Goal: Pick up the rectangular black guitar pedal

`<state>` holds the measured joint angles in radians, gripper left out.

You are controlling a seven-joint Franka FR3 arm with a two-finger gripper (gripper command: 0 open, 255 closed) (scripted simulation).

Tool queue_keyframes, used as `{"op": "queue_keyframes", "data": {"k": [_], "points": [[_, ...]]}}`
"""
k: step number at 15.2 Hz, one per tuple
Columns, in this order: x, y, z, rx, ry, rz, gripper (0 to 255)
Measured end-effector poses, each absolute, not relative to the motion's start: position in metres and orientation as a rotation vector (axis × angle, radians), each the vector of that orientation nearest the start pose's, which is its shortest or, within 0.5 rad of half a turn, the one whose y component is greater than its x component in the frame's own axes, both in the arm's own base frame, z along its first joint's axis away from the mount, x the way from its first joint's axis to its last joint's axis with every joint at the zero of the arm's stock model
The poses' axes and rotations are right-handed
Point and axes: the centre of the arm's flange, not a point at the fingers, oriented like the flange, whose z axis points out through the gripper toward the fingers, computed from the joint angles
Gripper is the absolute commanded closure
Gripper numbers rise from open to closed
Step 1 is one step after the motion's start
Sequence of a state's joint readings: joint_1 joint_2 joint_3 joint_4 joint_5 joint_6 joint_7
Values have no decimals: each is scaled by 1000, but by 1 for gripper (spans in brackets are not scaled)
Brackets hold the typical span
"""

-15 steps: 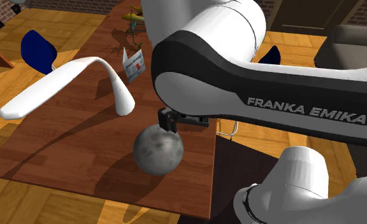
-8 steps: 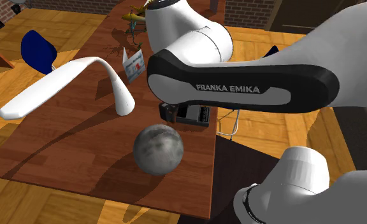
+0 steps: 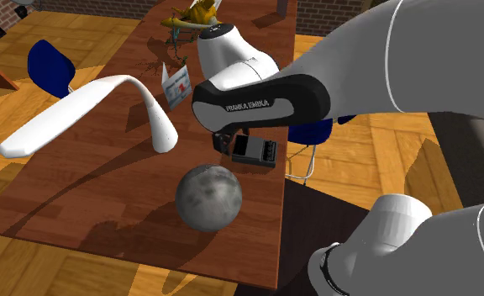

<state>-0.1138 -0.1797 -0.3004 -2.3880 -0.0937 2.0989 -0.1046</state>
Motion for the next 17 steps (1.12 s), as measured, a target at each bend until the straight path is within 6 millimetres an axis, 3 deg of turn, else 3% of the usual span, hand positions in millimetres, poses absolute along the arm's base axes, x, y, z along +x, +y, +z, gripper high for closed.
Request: {"op": "queue_keyframes", "data": {"k": [12, 17], "points": [[471, -289, 264, -3110, 440, 234, 0], [475, -294, 232, -3110, 444, 239, 0]]}}
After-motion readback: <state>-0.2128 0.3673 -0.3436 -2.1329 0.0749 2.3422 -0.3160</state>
